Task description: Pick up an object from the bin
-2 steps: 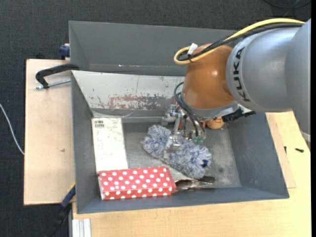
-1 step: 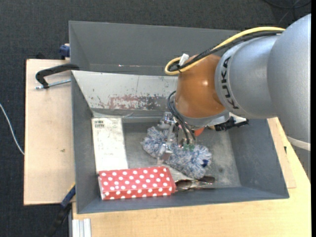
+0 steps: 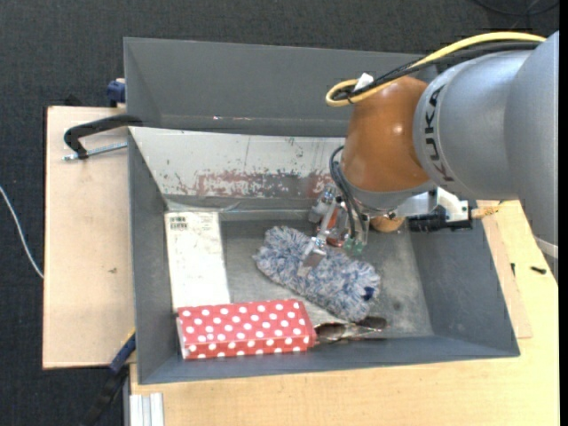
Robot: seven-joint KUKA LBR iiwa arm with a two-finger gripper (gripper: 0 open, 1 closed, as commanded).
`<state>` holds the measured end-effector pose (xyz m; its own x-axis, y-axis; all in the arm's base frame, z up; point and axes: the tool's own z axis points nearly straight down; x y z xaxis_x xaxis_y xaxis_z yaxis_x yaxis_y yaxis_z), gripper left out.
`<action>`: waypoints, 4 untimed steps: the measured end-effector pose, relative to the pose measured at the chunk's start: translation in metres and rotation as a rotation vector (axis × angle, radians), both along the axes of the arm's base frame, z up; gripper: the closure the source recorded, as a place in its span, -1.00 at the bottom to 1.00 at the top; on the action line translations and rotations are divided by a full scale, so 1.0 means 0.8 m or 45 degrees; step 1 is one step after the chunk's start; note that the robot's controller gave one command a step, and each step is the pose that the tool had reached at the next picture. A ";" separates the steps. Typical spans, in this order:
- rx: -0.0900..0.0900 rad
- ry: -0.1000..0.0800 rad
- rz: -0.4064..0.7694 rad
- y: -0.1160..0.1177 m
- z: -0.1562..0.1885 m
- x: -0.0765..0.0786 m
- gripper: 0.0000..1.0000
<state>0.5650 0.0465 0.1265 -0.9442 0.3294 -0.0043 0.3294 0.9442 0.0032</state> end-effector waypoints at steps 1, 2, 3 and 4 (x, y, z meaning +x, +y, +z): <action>-0.001 0.002 0.069 0.004 -0.060 0.011 -1.00; 0.009 -0.013 -0.312 -0.014 -0.063 -0.002 1.00; 0.009 -0.013 -0.312 -0.014 -0.063 -0.002 1.00; 0.007 -0.008 -0.310 -0.014 -0.059 -0.003 1.00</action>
Offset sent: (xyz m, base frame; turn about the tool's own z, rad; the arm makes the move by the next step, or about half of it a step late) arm -0.0071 -0.0144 -0.0565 0.2470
